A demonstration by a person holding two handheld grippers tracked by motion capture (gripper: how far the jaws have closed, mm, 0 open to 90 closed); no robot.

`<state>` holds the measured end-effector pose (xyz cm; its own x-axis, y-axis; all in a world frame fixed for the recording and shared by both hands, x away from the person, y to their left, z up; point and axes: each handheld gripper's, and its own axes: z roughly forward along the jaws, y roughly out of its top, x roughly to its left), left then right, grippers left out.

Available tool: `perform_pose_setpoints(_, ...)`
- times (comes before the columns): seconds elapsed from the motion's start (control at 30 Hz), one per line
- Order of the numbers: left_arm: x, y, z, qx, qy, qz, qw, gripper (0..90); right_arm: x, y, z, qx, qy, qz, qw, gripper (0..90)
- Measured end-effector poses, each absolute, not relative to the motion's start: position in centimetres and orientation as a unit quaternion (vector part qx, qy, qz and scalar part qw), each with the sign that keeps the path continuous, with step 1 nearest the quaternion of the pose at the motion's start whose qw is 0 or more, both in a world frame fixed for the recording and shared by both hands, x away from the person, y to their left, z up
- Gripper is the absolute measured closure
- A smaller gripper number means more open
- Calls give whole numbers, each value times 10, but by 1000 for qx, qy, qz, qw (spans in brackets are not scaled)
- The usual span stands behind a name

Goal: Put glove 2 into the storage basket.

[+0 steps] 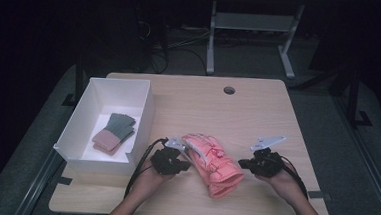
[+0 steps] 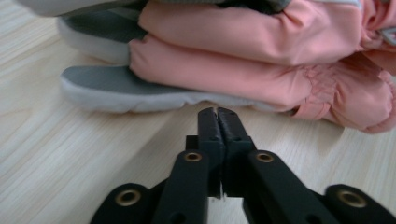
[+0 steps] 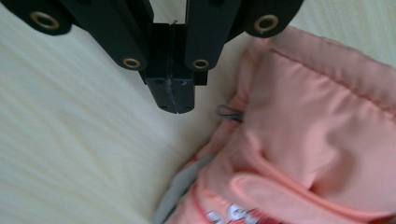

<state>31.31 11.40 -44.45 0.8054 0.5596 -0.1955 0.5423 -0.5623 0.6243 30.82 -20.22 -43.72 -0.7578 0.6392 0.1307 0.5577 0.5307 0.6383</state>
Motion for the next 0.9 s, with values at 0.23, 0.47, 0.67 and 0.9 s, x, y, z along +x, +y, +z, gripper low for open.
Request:
perform_pose_setpoints(0.23, 332, 103, -444, 880, 319, 10, 351, 896, 299, -183, -444, 311, 888, 335, 35, 900)
perform_pose_setpoints(0.47, 352, 97, -444, 878, 317, 6, 359, 896, 288, -166, -448, 283, 897, 340, 14, 900)
perform_pose_setpoints(0.67, 364, 88, -443, 871, 317, -4, 374, 896, 280, -151, -449, 252, 901, 353, 4, 900)
perform_pose_setpoints(0.9, 373, 78, -442, 873, 310, -18, 377, 895, 273, -132, -449, 235, 901, 364, -8, 900)
